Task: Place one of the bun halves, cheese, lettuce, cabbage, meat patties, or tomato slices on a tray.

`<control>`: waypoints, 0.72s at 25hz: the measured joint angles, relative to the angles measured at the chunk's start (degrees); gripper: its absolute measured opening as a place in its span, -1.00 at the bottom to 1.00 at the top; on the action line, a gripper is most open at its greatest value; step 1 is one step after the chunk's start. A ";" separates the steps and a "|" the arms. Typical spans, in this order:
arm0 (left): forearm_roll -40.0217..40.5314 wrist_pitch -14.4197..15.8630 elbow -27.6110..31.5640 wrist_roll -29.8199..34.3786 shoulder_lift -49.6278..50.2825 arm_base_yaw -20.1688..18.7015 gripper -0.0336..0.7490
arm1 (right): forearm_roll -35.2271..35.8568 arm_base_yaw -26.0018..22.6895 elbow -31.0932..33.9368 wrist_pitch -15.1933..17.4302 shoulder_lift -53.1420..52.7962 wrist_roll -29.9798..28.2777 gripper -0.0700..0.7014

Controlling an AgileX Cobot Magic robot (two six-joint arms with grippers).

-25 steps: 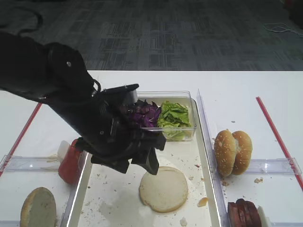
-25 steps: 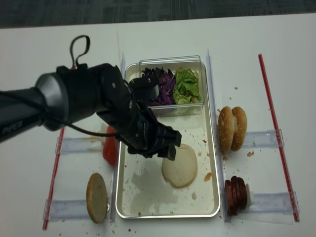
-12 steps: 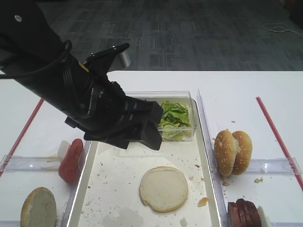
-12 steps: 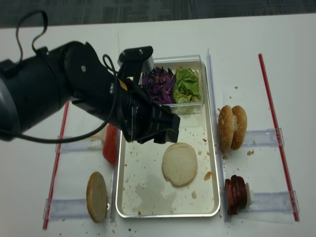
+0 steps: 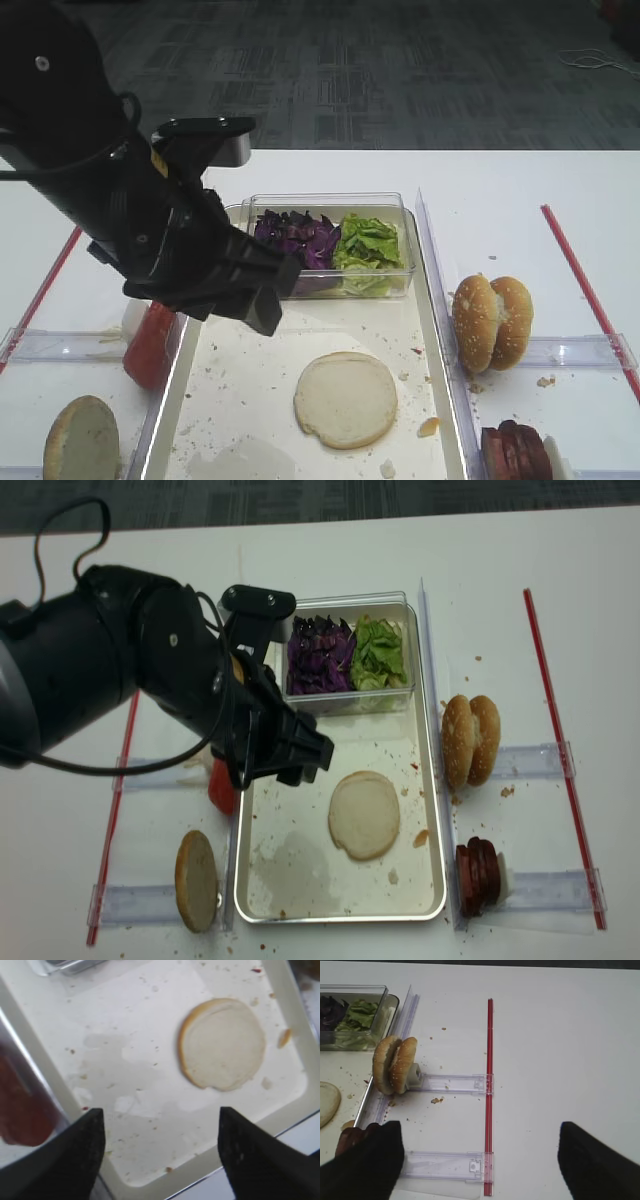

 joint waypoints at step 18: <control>16.09 8.18 0.00 -8.49 0.00 2.35 0.31 | 0.00 0.00 0.00 0.00 0.00 0.00 0.87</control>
